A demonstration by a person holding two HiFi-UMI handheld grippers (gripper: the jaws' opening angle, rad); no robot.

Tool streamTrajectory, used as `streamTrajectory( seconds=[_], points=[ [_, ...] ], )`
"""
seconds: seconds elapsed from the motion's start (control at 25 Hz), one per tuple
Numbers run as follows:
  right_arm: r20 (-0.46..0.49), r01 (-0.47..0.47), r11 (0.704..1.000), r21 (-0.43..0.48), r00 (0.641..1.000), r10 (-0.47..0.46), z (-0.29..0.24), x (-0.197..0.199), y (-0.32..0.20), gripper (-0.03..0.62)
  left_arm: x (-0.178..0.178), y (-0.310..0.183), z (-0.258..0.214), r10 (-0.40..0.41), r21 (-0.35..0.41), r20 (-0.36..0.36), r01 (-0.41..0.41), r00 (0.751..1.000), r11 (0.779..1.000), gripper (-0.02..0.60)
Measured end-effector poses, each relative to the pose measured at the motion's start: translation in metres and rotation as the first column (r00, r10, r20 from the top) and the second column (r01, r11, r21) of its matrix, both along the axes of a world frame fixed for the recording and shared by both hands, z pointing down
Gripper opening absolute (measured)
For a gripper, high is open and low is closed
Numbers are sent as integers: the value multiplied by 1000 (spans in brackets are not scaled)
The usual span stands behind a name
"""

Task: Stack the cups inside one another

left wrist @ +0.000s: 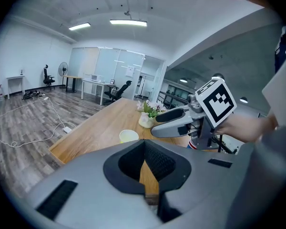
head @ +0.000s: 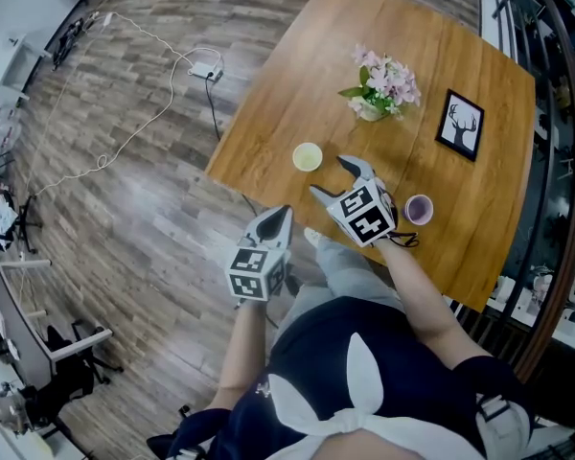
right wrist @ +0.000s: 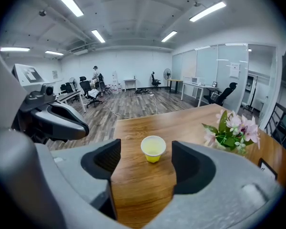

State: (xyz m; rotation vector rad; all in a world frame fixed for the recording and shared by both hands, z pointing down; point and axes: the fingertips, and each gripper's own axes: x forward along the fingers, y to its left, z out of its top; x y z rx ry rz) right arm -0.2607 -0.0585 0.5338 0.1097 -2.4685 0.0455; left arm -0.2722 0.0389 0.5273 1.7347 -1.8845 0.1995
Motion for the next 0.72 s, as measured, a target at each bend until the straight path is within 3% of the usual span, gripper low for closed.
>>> streamTrajectory(
  seconds=[0.72],
  points=[
    [-45, 1, 1000, -24, 999, -3, 38, -51, -20, 356, -45, -13, 20, -37, -36, -46, 36, 998, 999, 17]
  ],
)
